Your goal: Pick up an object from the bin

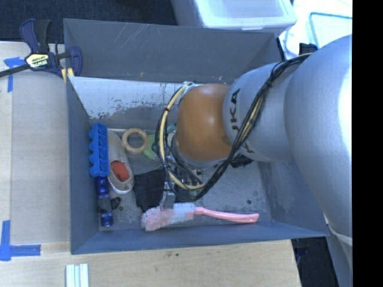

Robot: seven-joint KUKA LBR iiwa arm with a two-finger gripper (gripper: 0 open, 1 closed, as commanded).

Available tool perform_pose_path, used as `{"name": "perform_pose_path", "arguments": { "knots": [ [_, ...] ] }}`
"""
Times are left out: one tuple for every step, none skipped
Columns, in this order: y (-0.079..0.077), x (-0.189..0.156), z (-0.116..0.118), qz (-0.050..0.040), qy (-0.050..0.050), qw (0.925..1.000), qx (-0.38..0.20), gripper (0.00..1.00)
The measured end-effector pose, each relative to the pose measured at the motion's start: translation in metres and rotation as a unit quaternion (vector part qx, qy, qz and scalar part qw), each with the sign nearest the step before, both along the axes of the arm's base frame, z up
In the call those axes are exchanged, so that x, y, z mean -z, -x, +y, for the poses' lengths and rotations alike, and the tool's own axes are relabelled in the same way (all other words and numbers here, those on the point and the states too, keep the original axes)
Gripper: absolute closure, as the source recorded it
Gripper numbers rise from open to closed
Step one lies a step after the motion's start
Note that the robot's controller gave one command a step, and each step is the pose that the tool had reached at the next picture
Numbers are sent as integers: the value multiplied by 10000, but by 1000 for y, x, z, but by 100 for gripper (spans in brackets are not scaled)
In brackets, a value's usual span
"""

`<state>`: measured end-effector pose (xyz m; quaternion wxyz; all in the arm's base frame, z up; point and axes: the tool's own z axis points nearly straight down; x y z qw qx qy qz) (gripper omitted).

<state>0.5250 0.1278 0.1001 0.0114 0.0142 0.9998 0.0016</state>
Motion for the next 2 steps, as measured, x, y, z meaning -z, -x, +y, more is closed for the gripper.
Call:
{"name": "perform_pose_path", "arguments": {
  "knots": [
    [-6, 30, 17, 5, 2, 9989, 464, 0],
    [-8, 29, 31, -23, 3, 10000, -54, 100]
  ]
}}
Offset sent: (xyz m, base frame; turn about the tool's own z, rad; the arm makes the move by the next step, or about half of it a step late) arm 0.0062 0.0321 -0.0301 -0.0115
